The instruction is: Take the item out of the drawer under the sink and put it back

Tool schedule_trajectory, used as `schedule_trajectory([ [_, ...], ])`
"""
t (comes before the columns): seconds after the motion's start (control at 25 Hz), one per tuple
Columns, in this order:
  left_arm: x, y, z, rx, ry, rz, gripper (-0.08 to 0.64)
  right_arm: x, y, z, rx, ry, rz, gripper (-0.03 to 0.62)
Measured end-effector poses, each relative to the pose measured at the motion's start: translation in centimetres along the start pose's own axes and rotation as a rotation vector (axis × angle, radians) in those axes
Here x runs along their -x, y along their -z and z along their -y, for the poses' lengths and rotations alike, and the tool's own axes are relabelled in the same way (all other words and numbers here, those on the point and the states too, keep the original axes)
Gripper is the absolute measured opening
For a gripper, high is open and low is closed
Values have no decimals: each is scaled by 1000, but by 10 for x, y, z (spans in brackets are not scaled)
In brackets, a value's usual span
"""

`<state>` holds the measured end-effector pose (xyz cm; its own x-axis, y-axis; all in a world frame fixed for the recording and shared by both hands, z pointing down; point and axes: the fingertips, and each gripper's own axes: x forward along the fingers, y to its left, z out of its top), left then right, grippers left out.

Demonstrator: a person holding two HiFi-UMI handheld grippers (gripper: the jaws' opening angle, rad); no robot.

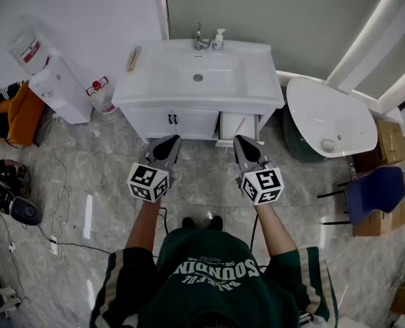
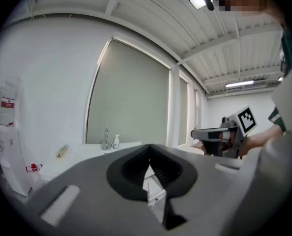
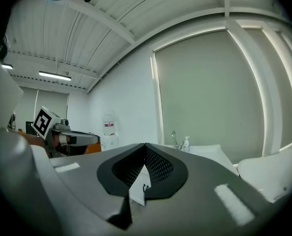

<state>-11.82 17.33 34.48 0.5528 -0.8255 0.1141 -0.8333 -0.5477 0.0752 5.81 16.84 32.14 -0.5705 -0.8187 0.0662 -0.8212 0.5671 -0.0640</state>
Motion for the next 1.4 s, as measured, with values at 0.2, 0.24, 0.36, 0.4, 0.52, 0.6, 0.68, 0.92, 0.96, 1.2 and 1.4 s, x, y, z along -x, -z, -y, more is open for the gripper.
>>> schedule_trajectory([
  [0.2,6,6,-3,7,-16,1,51,2,5,-2,10,7,3,2],
  [0.24,7,7,-4,7,-18,1,51,1,5,-2,11,9,0,2],
  [0.36,11,9,-7,10,-21,-2,51,0,8,-3,11,15,-9,2],
  [0.4,12,10,-7,10,-22,-3,51,1,8,-3,10,17,-11,2],
  [0.52,14,10,-10,11,-25,-2,51,-1,9,-3,5,22,-14,2],
  [0.6,14,10,-14,13,-28,-1,51,-2,10,-2,3,24,-16,2],
  [0.68,15,11,-17,14,-28,-1,51,-3,12,-3,-1,26,-19,2],
  [0.92,17,14,-23,20,-21,-3,51,-7,16,-8,-7,32,-30,2],
  [0.96,18,14,-25,20,-18,-4,51,-8,16,-10,-6,34,-30,2],
  [1.2,20,13,-35,18,-2,1,51,-14,14,-16,-6,48,-26,2],
  [1.4,22,15,-46,14,16,1,51,-19,15,-24,-8,68,-20,2],
])
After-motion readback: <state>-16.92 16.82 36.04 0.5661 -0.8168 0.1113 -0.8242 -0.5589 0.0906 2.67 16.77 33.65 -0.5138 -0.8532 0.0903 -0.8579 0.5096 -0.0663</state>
